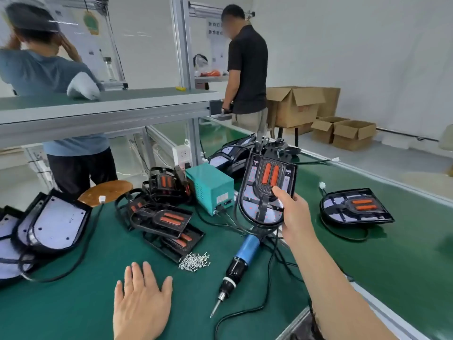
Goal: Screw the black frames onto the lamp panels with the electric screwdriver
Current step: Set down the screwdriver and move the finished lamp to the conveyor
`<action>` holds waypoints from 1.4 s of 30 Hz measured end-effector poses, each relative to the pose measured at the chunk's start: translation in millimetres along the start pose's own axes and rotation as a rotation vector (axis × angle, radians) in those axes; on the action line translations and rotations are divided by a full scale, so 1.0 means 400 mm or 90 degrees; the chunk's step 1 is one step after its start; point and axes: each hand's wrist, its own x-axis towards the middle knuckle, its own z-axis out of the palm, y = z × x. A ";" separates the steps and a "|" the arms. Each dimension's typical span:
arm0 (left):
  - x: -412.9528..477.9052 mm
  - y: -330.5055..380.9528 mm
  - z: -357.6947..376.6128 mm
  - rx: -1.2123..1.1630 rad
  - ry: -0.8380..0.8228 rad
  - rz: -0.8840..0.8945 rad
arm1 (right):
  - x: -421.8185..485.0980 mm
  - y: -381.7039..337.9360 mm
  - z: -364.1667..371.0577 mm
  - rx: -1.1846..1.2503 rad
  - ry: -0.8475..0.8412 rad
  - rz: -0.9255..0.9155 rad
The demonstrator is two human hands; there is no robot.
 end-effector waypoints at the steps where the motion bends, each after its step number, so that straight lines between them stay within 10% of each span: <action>1: -0.002 0.006 -0.002 -0.006 0.019 -0.001 | 0.021 -0.002 -0.016 -0.001 0.025 0.005; 17: -0.011 0.005 0.041 -0.110 0.091 0.092 | 0.365 0.049 -0.157 -0.031 0.285 0.111; 28: 0.013 0.024 0.167 -0.091 0.332 0.068 | 0.502 0.071 -0.167 -0.038 0.341 0.087; 42: 0.021 0.035 0.048 -0.097 0.157 0.075 | 0.484 0.039 -0.151 -0.074 0.354 0.116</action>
